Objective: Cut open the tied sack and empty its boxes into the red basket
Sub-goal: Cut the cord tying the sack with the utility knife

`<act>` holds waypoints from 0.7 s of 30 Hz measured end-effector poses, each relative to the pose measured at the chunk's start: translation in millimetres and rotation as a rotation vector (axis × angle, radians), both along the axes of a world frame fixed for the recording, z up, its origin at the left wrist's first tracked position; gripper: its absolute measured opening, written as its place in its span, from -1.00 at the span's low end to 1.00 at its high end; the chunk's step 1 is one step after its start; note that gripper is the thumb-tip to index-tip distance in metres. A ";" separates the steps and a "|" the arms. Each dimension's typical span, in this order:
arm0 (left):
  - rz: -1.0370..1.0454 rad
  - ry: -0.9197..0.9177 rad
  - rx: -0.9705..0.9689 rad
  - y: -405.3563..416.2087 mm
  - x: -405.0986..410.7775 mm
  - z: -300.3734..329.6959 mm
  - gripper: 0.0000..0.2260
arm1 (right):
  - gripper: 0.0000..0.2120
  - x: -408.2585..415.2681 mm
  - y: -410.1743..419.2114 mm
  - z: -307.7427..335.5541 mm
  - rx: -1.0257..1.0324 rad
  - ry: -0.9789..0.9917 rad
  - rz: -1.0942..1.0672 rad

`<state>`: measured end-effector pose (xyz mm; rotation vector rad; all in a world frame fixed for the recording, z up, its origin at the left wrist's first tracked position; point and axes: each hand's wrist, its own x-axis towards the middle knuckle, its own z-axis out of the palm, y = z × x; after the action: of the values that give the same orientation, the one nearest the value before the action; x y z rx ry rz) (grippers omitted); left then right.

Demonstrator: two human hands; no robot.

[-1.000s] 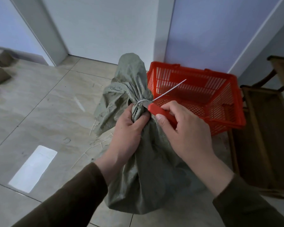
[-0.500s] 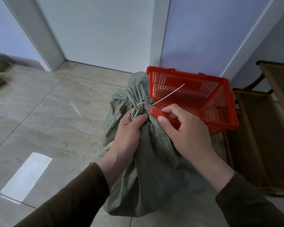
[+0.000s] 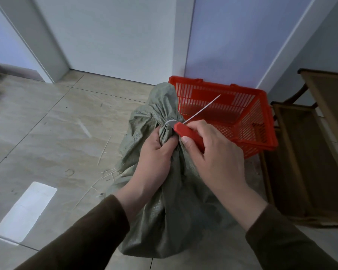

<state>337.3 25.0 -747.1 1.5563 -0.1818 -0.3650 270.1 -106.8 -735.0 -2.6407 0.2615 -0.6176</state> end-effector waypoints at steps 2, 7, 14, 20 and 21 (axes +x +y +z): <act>-0.016 -0.056 0.042 0.5 0.1 -1.4 -0.83 | -0.73 -0.2 -3.9 1.5 -0.002 -0.004 0.024; -0.046 -0.189 0.158 0.9 1.1 -3.6 -0.83 | -0.78 0.8 -17.2 2.4 -0.101 -0.036 0.009; -0.126 -0.214 0.241 0.1 10.2 -0.4 -0.71 | -0.75 0.5 -45.6 -6.4 -0.097 -0.006 -0.023; -0.156 -0.201 0.298 3.4 18.7 -4.2 -0.78 | -0.70 -0.8 -53.3 -18.3 -0.054 0.017 -0.025; -0.163 -0.185 0.296 4.0 18.8 -3.3 -0.77 | -0.69 -0.5 -52.1 -19.9 -0.054 0.025 -0.024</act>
<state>356.2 29.0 -750.5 1.8750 -0.4156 -0.3882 269.6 -159.0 -754.9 -2.7018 0.2882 -0.6080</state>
